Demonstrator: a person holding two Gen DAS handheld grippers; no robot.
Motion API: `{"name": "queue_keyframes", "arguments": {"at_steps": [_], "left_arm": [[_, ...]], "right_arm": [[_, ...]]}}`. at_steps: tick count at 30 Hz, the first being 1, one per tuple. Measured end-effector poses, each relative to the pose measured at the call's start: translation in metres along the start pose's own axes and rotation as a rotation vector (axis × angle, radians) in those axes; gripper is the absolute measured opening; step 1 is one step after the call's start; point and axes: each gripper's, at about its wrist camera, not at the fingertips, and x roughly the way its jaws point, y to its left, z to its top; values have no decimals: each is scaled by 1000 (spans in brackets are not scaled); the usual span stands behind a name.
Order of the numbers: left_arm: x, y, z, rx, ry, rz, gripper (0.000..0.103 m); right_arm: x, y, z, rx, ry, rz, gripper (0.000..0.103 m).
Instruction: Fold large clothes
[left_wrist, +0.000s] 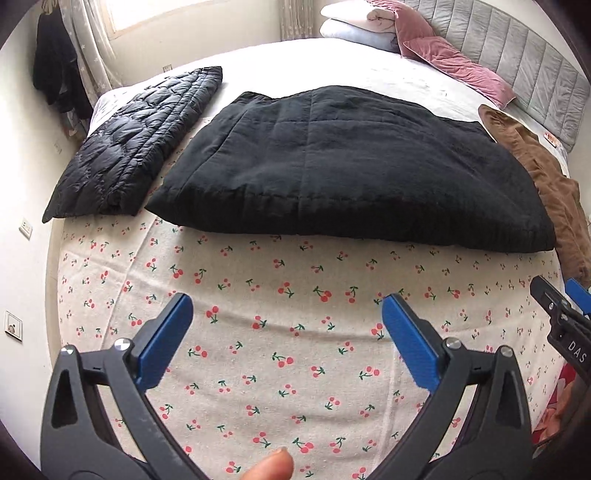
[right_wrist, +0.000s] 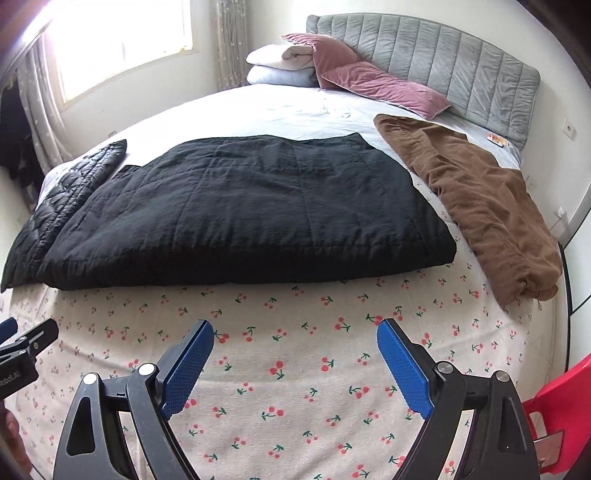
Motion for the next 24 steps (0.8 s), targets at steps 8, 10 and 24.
{"name": "queue_keyframes", "arguments": {"at_steps": [8, 10, 24], "left_arm": [[-1, -16, -5, 17, 6, 11, 102], [-1, -19, -6, 24, 6, 5, 102], [2, -32, -9, 35, 19, -15, 102]], "right_arm": [[4, 2, -1, -5, 12, 19, 91], [4, 4, -1, -11, 15, 17, 91], [7, 7, -3, -19, 30, 34, 91]]}}
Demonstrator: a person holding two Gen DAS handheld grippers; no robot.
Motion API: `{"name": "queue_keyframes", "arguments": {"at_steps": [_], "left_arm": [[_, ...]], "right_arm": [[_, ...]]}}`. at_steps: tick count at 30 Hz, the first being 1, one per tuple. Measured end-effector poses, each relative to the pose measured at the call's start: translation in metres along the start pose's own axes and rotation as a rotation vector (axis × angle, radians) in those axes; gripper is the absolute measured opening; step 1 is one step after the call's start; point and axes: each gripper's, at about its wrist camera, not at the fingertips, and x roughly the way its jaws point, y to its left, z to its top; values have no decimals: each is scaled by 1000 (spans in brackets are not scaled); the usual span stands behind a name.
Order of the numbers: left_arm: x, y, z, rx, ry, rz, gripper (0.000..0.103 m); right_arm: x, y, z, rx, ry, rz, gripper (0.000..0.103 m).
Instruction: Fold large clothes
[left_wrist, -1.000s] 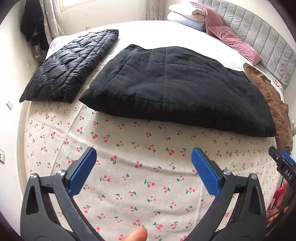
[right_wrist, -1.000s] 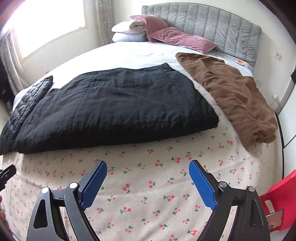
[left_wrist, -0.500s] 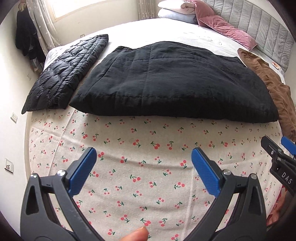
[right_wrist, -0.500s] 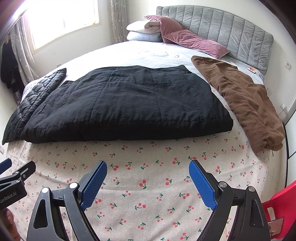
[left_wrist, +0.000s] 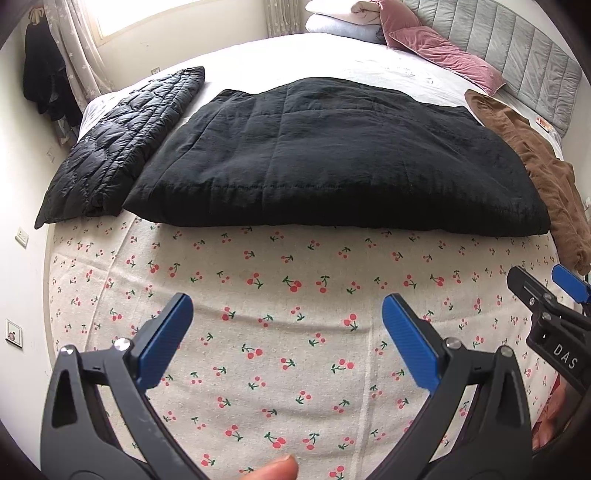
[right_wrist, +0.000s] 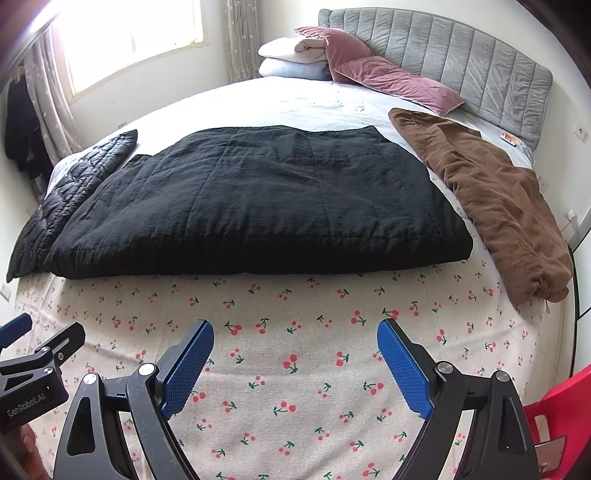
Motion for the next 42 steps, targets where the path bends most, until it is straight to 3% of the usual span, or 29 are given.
{"name": "queue_keyframes", "arguments": {"at_steps": [42], "left_arm": [[-5, -3, -4, -11, -6, 4, 102]], "right_arm": [[0, 11, -2, -35, 4, 6, 91]]}}
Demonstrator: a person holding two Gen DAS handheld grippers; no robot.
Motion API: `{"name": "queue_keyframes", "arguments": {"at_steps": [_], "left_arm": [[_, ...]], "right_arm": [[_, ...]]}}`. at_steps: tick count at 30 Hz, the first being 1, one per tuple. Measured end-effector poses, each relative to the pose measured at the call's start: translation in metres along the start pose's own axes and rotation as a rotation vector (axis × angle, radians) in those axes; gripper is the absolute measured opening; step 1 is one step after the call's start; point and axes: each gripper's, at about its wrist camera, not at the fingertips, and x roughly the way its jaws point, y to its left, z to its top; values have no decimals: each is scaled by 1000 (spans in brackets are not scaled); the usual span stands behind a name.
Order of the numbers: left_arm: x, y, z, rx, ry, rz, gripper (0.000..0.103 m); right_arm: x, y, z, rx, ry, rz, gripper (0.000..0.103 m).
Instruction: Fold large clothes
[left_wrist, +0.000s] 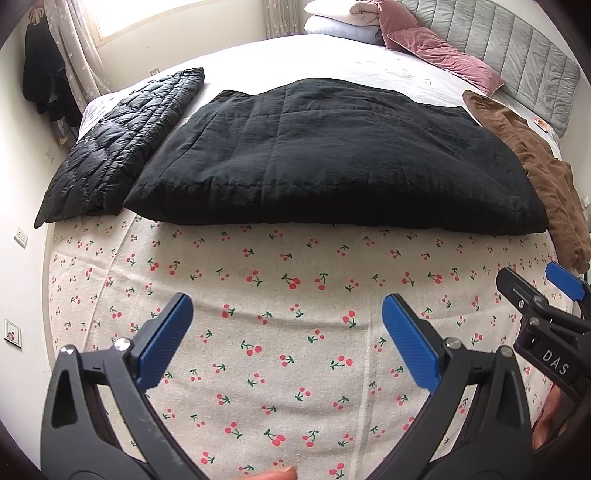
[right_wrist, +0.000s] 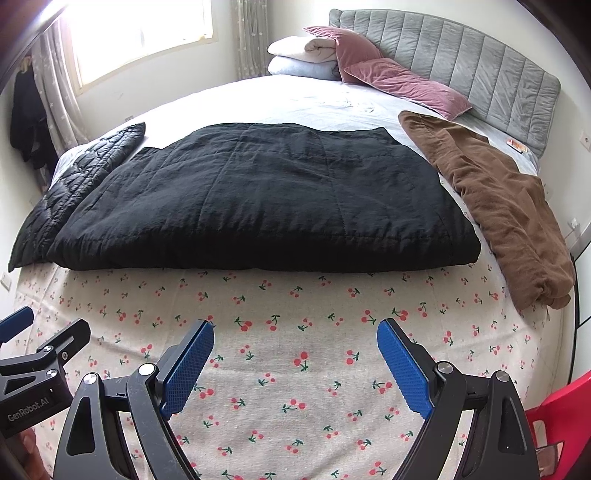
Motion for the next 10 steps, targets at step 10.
{"name": "queue_keyframes", "arguments": {"at_steps": [10], "left_arm": [[-1, -1, -1, 6, 6, 8, 102]], "right_arm": [[3, 0, -1, -4, 6, 0, 91]]}}
